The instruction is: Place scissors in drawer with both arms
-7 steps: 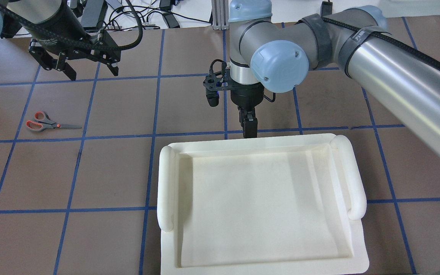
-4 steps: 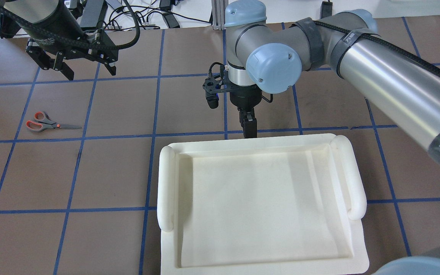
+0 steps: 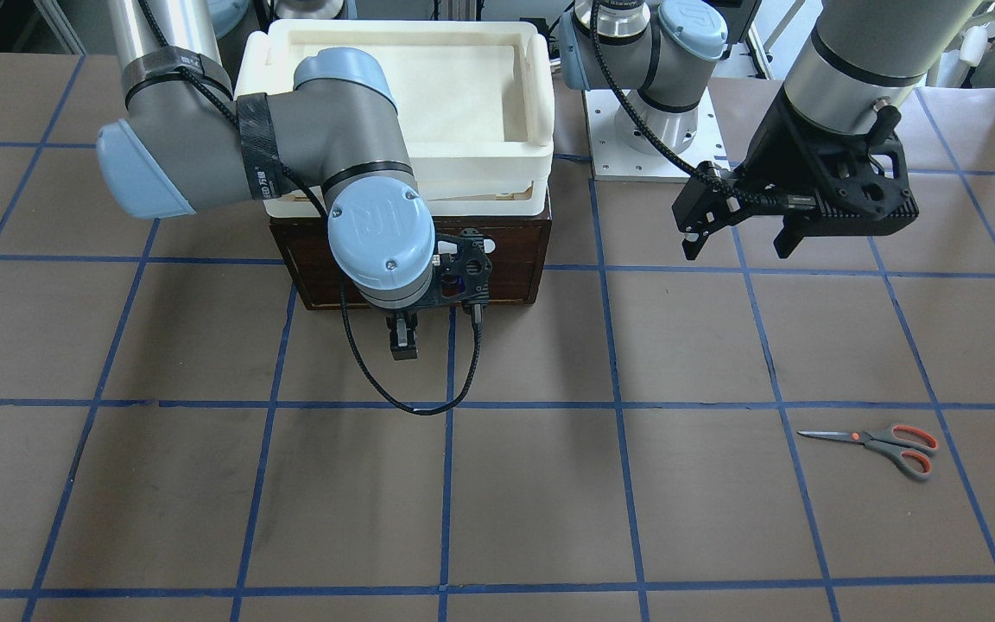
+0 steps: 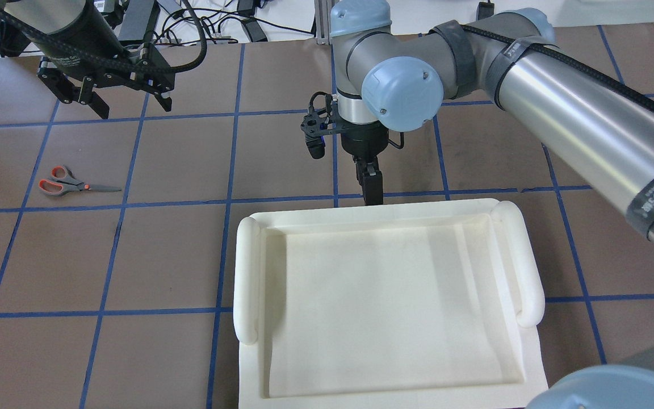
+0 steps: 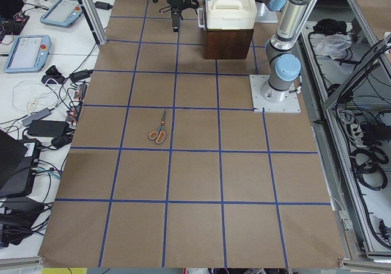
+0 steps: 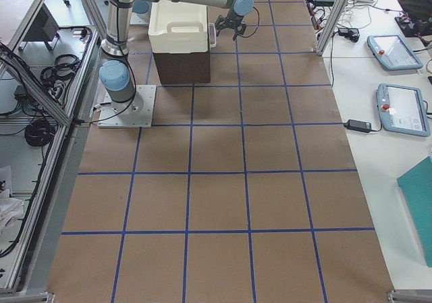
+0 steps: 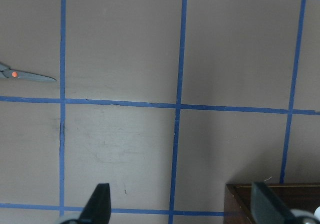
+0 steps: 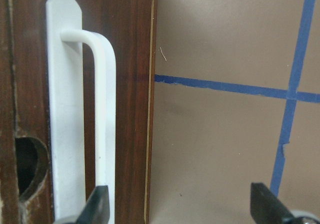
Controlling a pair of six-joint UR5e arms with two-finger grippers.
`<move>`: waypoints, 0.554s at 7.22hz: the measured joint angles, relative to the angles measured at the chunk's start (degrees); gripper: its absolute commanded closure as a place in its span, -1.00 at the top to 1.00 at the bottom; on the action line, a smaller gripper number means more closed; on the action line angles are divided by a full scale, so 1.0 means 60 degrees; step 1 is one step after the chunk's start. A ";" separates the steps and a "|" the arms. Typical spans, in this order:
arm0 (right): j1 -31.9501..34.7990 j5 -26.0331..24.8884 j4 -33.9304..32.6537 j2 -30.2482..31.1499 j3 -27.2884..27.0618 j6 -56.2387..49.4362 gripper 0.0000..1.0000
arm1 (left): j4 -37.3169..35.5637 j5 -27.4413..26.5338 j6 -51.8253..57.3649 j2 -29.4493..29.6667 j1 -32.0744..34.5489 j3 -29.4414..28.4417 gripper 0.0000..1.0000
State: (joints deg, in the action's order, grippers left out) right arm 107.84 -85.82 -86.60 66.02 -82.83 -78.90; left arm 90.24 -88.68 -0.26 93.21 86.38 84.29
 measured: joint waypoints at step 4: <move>0.0031 0.0125 0.0411 0.0026 -0.0055 0.0134 1.00 | -0.0009 -0.0024 0.0632 0.0101 -0.0303 0.0009 1.00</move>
State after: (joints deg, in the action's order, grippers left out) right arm 108.02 -85.07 -84.14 66.18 -83.16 -78.10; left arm 90.18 -88.82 3.53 93.82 84.57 84.34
